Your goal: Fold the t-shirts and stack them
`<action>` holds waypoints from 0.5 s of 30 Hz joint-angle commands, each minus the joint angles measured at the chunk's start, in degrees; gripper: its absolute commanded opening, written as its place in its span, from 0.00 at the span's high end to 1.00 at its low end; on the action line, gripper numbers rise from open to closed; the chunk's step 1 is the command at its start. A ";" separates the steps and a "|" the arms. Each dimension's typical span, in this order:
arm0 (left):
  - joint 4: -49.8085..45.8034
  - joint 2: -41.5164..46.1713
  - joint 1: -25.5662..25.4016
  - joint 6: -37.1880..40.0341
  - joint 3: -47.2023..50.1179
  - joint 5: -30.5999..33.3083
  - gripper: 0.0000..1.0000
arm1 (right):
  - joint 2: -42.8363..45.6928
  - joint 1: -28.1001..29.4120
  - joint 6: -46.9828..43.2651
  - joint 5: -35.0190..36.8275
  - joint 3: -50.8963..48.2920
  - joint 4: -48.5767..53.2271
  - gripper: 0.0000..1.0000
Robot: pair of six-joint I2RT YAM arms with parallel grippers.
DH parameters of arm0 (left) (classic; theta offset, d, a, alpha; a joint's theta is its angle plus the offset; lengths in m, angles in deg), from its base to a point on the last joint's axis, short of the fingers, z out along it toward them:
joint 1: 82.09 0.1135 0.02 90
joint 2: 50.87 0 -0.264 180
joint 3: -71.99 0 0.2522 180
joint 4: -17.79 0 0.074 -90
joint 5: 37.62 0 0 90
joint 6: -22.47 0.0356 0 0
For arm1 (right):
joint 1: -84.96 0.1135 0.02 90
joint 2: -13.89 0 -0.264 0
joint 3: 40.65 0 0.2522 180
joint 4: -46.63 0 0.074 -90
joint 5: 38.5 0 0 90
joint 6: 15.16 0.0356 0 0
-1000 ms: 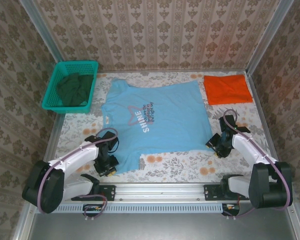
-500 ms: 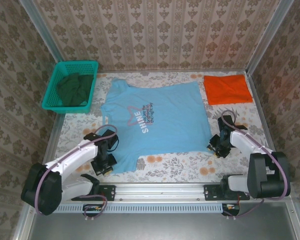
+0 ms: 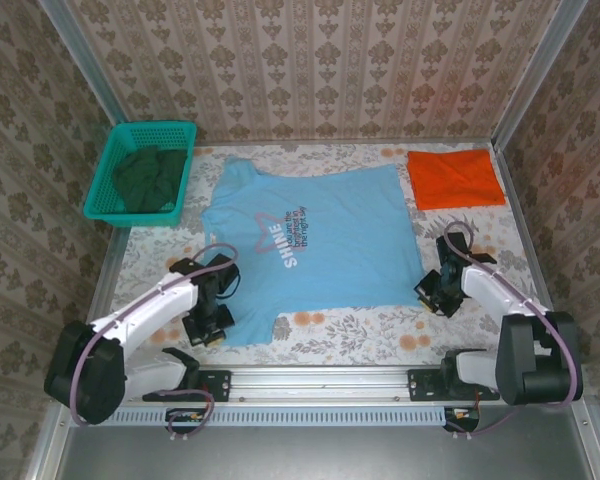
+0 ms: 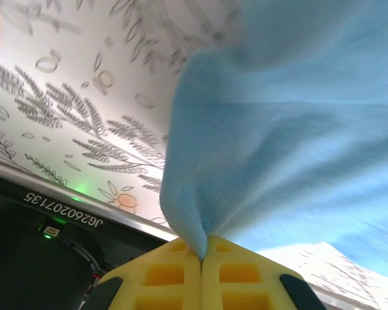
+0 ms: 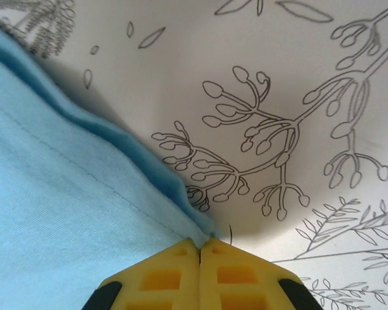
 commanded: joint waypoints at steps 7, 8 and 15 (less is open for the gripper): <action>-8.20 -12.95 0.97 12.00 -25.42 4.80 1.00 | -0.33 0.29 -1.42 3.19 12.17 5.38 1.00; -8.16 -14.57 1.82 12.96 -28.00 4.46 1.00 | -1.18 0.32 -1.42 3.62 13.51 5.05 1.00; -6.71 -26.95 8.10 19.19 -42.79 2.41 1.00 | -12.79 0.38 -1.72 4.70 23.62 4.81 1.00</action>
